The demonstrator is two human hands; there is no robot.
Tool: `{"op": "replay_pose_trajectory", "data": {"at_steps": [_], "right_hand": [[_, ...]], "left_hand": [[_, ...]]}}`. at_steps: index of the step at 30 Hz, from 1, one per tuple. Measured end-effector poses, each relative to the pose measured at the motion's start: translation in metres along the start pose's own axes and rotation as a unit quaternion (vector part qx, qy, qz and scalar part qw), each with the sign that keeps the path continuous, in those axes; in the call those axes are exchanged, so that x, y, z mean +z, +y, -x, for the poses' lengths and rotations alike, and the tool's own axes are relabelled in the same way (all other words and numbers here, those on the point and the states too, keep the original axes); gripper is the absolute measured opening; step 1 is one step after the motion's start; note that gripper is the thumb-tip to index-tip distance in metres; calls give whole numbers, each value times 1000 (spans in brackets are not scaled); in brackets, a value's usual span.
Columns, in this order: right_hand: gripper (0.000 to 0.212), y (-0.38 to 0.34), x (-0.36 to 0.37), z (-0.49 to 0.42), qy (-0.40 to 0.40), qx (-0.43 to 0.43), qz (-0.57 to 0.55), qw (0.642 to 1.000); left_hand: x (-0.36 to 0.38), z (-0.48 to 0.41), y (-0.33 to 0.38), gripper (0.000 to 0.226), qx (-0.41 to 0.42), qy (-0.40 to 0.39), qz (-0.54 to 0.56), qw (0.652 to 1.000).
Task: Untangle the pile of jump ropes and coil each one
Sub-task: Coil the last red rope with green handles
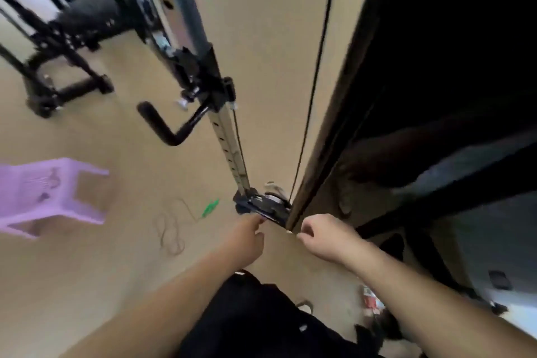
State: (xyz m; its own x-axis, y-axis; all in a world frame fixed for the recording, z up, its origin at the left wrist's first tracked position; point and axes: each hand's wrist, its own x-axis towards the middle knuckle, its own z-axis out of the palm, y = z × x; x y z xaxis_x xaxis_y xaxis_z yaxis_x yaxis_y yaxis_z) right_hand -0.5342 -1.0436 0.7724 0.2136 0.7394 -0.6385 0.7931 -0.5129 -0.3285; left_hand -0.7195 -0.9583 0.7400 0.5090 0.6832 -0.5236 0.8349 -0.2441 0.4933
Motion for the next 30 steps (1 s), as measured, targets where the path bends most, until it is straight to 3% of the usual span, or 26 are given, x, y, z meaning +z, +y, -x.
{"op": "replay_pose_trajectory", "data": {"at_steps": [4,8,16,23,30], "right_hand": [[28,-99,4,-44,-42,-95,95,990],[30,-200,22,-89,-82,-173,146,971],[34,-376,52,-158,-120,-242,190,944],[33,-473,57,-237,-94,-242,222,940],[29,-536,29,-309,-90,-195,130,968]], "left_hand": [[-42,22,-78,38,-104,69,43,991],[-78,35,-166,39,-191,87,112,971],[-159,44,-282,28,-275,135,146,941],[-242,-6,-338,35,-288,163,140,933],[-326,-70,-393,36,-247,148,102,952]]}}
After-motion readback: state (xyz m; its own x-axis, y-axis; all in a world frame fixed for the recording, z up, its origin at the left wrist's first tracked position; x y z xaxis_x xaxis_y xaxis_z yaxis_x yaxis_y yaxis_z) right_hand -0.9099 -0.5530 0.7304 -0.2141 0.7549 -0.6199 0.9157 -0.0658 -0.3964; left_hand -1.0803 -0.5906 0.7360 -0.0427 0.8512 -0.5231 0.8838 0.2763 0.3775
